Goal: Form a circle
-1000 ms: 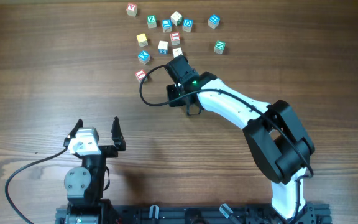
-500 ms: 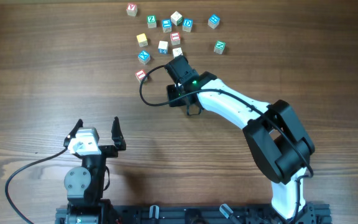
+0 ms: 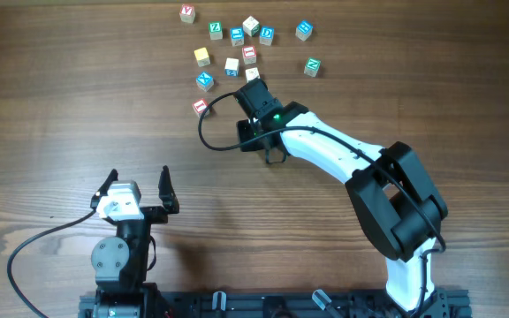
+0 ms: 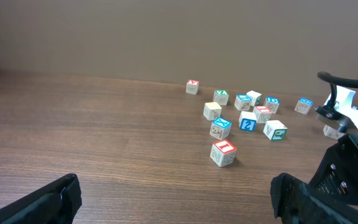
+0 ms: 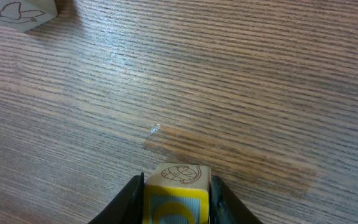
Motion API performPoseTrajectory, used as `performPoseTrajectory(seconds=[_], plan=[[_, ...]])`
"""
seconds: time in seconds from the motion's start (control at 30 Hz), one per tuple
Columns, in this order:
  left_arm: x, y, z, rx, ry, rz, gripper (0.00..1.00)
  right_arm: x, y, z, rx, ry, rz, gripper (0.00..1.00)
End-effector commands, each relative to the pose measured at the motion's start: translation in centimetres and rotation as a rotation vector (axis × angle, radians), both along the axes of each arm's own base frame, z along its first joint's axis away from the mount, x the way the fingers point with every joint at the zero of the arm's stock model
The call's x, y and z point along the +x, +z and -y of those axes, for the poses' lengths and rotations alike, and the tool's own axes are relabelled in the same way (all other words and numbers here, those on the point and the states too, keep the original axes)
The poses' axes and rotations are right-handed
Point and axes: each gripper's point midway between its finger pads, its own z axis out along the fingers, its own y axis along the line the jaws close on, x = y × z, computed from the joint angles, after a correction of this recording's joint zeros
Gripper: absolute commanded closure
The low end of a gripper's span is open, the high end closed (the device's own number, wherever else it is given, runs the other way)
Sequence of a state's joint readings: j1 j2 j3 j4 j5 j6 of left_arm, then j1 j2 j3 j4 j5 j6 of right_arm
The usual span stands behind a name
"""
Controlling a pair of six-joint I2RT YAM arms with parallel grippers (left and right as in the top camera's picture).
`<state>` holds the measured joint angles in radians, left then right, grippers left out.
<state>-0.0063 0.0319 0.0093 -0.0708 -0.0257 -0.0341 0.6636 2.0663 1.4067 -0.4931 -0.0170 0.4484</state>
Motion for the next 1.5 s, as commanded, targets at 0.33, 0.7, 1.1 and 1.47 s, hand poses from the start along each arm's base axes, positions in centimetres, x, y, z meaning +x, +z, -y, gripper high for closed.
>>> performPoseTrajectory(seconds=[0.33,0.7,1.1,1.47], plan=[[0.00,-0.13,-0.15,0.016,0.005,-0.002,0.00,-0.53,-0.72,0.51,-0.032,-0.004,-0.016,0.74],[0.00,-0.15,-0.15,0.016,0.005,-0.002,0.00,-0.58,-0.73,0.55,-0.033,-0.006,-0.018,0.74],[0.00,-0.15,-0.15,0.016,0.005,-0.002,0.00,-0.59,-0.75,0.56,-0.034,-0.005,-0.018,0.74],[0.00,-0.15,-0.15,0.016,0.005,-0.002,0.00,-0.58,-0.75,0.55,-0.033,-0.005,-0.018,0.74]])
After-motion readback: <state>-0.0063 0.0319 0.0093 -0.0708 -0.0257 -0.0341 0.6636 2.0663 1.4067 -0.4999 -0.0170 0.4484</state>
